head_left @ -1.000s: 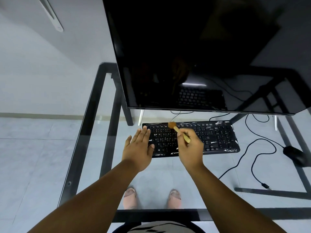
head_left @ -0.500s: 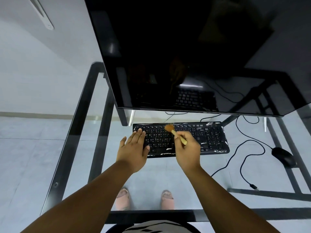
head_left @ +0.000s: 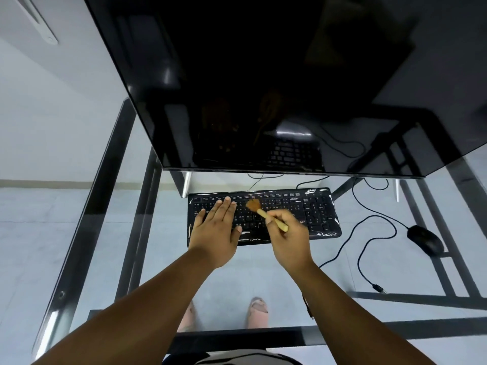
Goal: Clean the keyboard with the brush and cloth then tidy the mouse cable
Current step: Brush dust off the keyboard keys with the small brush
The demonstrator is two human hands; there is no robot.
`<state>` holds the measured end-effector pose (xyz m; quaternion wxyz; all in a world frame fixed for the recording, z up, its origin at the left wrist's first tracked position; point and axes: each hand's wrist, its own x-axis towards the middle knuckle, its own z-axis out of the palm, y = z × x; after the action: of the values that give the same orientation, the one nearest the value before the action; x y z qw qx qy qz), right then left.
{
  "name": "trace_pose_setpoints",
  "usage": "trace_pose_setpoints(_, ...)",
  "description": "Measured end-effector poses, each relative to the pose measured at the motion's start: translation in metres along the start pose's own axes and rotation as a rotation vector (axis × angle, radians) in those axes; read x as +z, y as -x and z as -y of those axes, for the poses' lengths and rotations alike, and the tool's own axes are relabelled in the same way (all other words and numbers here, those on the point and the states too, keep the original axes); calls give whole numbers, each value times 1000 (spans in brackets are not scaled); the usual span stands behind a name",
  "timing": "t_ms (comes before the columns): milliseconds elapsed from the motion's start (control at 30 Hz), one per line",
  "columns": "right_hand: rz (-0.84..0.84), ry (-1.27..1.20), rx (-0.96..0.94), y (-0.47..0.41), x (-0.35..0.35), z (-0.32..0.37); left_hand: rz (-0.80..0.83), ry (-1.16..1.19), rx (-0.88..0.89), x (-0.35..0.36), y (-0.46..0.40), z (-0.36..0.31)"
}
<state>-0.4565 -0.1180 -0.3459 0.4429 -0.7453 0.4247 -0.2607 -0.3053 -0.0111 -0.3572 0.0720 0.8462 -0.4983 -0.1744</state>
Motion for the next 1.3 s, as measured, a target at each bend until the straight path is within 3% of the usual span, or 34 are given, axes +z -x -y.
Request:
trace_pose_setpoints(133,-207,-40,95,-4,-13,-8,28,12,25,5,-7,-12)
trace_pose_setpoints(267,-72,-47,17,-4,-21,-8,42,-23,15,8,-8,-16)
trace_pose_setpoints(433,-264,-22,117,-16,-34,-14,24,-22,-14,9,-10,-24)
trace_pose_setpoints(600,-103,-1,42,-27,-41,-18,-6,-44,-51,9,-12,-33)
trace_pose_setpoints(733,-253,13,110,-36,-47,-20,-32,-67,-77,10,-15,-42)
trace_pose_setpoints(867,-131,40,84,-41,-51,-20,-46,-60,-75,11,-16,-50)
trace_pose_setpoints(1000,-242,31,133,-44,-59,-22,-21,-22,-8,14,-18,-55)
trace_pose_setpoints(1133,-146,38,91,-40,-63,-23,21,-13,49,17,-19,-60)
trace_pose_setpoints(1300,-328,-39,140,-35,-77,-29,66,-24,47,20,-20,-67)
